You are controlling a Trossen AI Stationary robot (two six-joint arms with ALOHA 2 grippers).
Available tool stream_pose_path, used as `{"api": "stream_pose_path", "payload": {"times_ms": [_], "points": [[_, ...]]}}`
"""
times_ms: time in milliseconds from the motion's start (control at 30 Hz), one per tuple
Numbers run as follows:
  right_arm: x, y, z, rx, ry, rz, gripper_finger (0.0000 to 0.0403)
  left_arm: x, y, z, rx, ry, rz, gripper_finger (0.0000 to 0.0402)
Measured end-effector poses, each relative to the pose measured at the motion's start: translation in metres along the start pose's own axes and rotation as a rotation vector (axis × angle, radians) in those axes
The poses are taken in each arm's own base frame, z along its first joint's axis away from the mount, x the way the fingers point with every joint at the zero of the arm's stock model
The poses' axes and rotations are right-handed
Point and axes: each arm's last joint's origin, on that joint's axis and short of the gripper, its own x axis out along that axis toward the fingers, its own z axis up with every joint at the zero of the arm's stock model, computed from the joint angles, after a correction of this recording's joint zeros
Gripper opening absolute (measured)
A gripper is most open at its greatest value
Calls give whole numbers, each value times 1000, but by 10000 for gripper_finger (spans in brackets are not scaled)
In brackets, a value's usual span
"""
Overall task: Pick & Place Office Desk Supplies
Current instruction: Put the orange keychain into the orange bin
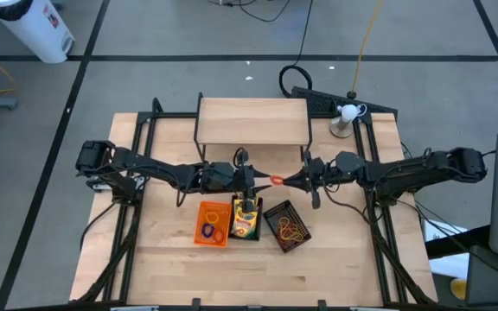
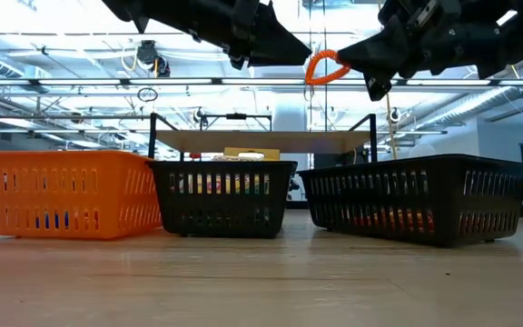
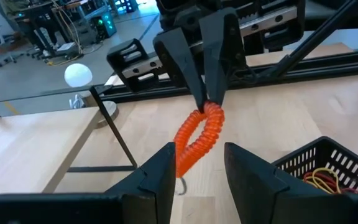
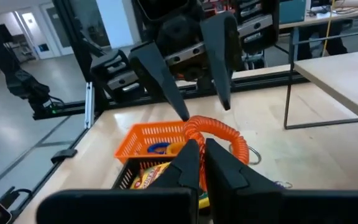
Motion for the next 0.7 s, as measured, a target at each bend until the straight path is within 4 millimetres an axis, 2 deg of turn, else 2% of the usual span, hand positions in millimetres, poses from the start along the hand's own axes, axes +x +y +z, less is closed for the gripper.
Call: {"api": "stream_pose_path", "payload": {"times_ms": [500, 700], "points": [[3, 1, 4, 48, -58, 43, 0, 0, 0, 1, -2, -10, 1, 138], [11, -1, -3, 70, -44, 62, 0, 0, 1, 4, -5, -38, 6, 138]]}}
